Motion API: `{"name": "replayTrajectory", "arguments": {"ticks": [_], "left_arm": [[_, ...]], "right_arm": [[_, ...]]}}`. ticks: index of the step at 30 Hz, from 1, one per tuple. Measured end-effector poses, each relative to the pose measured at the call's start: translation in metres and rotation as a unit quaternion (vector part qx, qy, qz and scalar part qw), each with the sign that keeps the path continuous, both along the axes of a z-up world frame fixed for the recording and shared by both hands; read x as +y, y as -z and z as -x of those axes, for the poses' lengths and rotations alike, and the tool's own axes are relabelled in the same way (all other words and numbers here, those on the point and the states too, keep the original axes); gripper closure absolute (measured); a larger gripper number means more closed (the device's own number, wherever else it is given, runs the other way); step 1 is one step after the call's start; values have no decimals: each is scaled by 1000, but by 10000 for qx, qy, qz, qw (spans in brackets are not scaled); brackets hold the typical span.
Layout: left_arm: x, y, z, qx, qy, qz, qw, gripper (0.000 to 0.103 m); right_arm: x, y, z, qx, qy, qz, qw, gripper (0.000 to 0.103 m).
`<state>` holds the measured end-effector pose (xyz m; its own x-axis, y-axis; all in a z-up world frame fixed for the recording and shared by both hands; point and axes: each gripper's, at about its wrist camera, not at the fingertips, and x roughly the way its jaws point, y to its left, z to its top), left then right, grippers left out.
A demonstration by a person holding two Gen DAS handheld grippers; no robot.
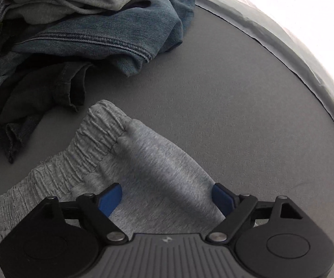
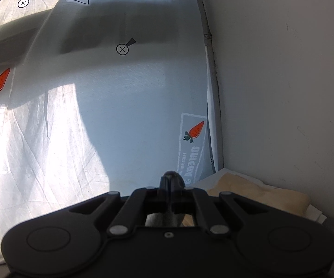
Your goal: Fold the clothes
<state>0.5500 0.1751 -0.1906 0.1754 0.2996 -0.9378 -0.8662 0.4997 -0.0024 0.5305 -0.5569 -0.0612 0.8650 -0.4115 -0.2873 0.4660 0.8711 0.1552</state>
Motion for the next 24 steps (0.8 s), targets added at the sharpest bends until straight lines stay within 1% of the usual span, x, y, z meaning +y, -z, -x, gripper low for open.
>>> {"name": "replayTrajectory", "arguments": {"ticks": [1, 3, 6, 7, 8, 9, 10, 11, 12, 13, 14, 15, 16, 18, 22, 24], "left_arm": [[1, -1, 4, -25, -87, 83, 9999, 18], [3, -1, 8, -77, -113, 139, 9998, 17], [3, -1, 7, -87, -99, 140, 9998, 12], [1, 0, 5, -75, -105, 117, 9998, 11], [-1, 1, 3, -55, -113, 82, 9999, 11], [-4, 0, 3, -59, -190, -41, 9998, 13], [-6, -2, 4, -70, -294, -199, 9993, 27], [-8, -5, 6, -171, -325, -300, 9989, 59], [-9, -8, 8, -305, -329, -379, 9983, 83], [-6, -10, 11, -504, -380, -255, 9977, 100], [-2, -10, 16, -701, -471, -166, 9963, 103], [2, -11, 21, -886, -569, -120, 9944, 103], [5, -14, 23, -995, -633, -208, 9928, 103], [11, -21, 29, -1249, -596, -352, 9897, 103], [23, -37, 33, -1470, -498, -691, 9855, 103], [35, -43, 34, -1627, -608, -755, 9819, 103]], "right_arm": [[-1, 0, 1, -8, 11, -10, 10000, 101], [-2, 1, 5, -13, 22, -26, 10000, 101], [-4, 4, 6, 11, 32, -63, 10000, 101], [-5, 5, 6, 12, 35, -86, 10000, 101], [-5, 5, 6, 8, 35, -106, 9999, 101], [-5, 5, 6, -2, 33, -119, 9999, 101], [-4, 5, 7, -11, 33, -118, 9999, 101], [-4, 5, 8, -17, 36, -112, 9999, 101], [-3, 5, 9, -20, 40, -103, 9999, 101], [-3, 5, 10, -27, 37, -91, 9999, 101], [-3, 4, 11, -36, 30, -80, 10000, 101], [-3, 4, 12, -46, 22, -69, 10000, 101], [-4, 3, 12, -56, 3, -53, 10000, 101], [-6, 0, 9, -62, -18, -22, 10000, 101], [-7, -5, -7, -100, -129, 49, 9999, 101], [-5, -8, -23, -113, -210, 127, 9996, 101]]}}
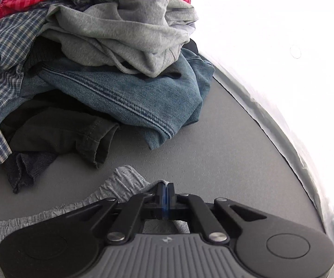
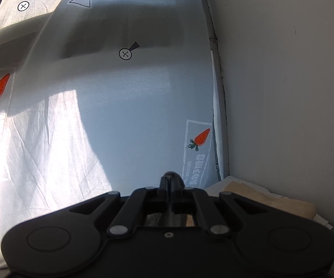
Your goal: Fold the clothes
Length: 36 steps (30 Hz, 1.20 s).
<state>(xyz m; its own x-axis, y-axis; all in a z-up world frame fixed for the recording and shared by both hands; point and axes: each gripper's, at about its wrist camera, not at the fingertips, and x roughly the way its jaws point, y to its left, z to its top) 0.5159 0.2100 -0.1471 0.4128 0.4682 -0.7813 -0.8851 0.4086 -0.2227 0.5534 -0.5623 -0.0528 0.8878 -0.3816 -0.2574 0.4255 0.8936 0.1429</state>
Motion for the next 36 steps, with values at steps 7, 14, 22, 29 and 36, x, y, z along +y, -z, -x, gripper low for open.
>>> {"name": "replayTrajectory", "arguments": {"ticks": [7, 14, 22, 29, 36], "left_arm": [[23, 4, -10, -107, -152, -100, 9998, 103], [13, 19, -15, 143, 617, -191, 9978, 75], [-44, 8, 6, -26, 1607, -128, 9869, 51], [-117, 23, 28, 501, 2569, -317, 9646, 33], [-138, 47, 35, 912, 2919, -683, 9496, 26]], "right_arm": [[26, 6, -104, 170, -601, -30, 9980, 101], [45, 39, -143, 610, -442, -608, 9953, 66], [16, 129, -64, 1588, 84, -1966, 9675, 71], [14, 173, -61, 1822, 311, -2594, 9479, 67], [19, 175, -83, 2159, 451, -1611, 9620, 103]]}}
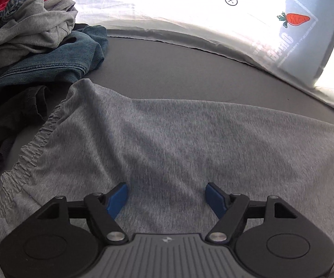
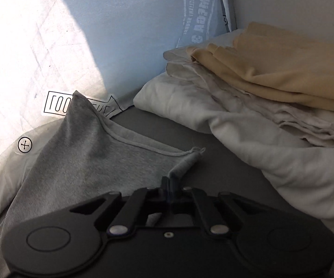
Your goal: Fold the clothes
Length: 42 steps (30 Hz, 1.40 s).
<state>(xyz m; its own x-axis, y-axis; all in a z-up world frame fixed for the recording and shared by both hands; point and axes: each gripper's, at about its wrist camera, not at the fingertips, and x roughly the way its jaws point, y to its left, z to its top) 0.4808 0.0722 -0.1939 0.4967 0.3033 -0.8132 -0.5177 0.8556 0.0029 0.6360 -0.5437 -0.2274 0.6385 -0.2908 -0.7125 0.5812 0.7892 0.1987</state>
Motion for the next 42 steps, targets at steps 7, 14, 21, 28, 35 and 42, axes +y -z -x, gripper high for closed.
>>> {"name": "replayTrajectory", "arguments": {"ticks": [7, 14, 21, 28, 35, 42], "left_arm": [[22, 3, -9, -43, -144, 122, 9998, 18], [20, 0, -11, 113, -157, 135, 9997, 17], [19, -24, 39, -36, -275, 210, 9994, 17], [-15, -30, 118, 33, 43, 363, 9993, 16], [-64, -4, 180, 419, 419, 490, 9970, 15], [-93, 1, 208, 494, 626, 265, 9965, 10]], "right_arm": [[-37, -14, 28, -92, 202, 239, 9995, 103], [-33, -5, 18, 198, -362, 74, 9991, 78], [-14, -32, 69, 28, -935, 23, 9956, 12], [-13, -37, 199, -474, -986, -694, 9916, 0], [-10, -18, 328, -814, -718, -1368, 9846, 0], [-12, -7, 398, -764, -483, -1541, 9839, 0]]}}
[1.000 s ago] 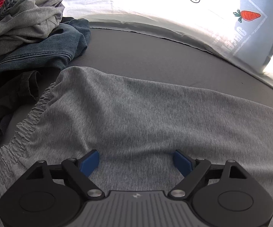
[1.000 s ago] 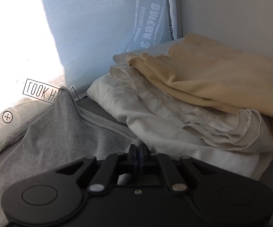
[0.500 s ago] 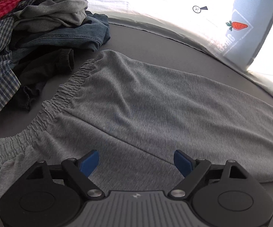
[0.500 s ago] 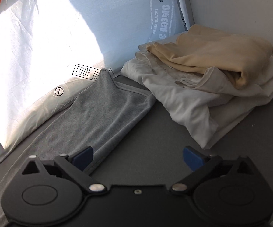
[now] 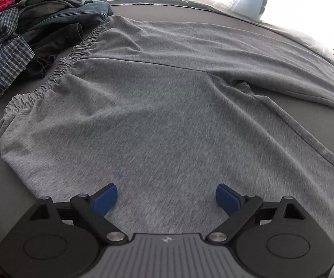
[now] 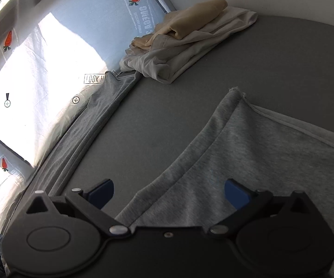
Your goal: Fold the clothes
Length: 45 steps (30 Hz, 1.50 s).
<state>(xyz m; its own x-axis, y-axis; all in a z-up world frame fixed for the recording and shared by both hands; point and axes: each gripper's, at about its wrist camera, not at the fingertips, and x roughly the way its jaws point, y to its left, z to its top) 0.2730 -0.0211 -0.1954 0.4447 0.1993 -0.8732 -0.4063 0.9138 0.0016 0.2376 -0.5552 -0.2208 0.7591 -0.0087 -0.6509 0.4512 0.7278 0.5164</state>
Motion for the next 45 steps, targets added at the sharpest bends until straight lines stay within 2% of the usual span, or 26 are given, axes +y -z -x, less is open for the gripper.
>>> {"name": "replayTrajectory", "arguments": {"ticks": [4, 8, 11, 14, 22, 26, 29, 31, 32, 33, 38, 45], "left_arm": [[-10, 6, 7, 55, -44, -35, 10000, 0], [-17, 8, 10, 15, -224, -123, 9997, 0], [-19, 9, 10, -12, -266, -184, 9995, 0], [-21, 11, 13, -111, -278, -228, 9993, 0], [-23, 11, 17, -215, -394, -295, 9986, 0], [-23, 11, 18, -201, -435, -289, 9984, 0], [-23, 11, 18, -207, -454, -292, 9983, 0], [-23, 11, 19, -227, -465, -304, 9982, 0], [-23, 11, 20, -234, -468, -307, 9982, 0], [-23, 11, 20, -235, -470, -308, 9981, 0], [-23, 10, 19, -225, -476, -297, 9982, 0], [-22, 11, 20, -250, -473, -304, 9981, 0]], "right_arm": [[-15, 0, 39, -110, 36, -161, 9998, 0], [-43, 13, 79, -478, 392, -1061, 9924, 0], [-63, 26, 106, -880, 753, -1924, 9745, 0], [-78, 38, 130, -1168, 1061, -2509, 9551, 0], [-100, 58, 189, -1719, 1749, -3347, 9098, 1], [-105, 67, 205, -1683, 1904, -3685, 8942, 11], [-105, 73, 207, -1640, 1871, -3784, 8916, 26], [-104, 76, 204, -1611, 1833, -3830, 8909, 43], [-103, 77, 202, -1562, 1825, -3832, 8919, 55], [-102, 78, 200, -1473, 1810, -3806, 8948, 61], [-97, 75, 194, -1019, 1689, -3577, 9128, 73], [-103, 67, 202, -746, 1721, -3272, 9262, 72]]}}
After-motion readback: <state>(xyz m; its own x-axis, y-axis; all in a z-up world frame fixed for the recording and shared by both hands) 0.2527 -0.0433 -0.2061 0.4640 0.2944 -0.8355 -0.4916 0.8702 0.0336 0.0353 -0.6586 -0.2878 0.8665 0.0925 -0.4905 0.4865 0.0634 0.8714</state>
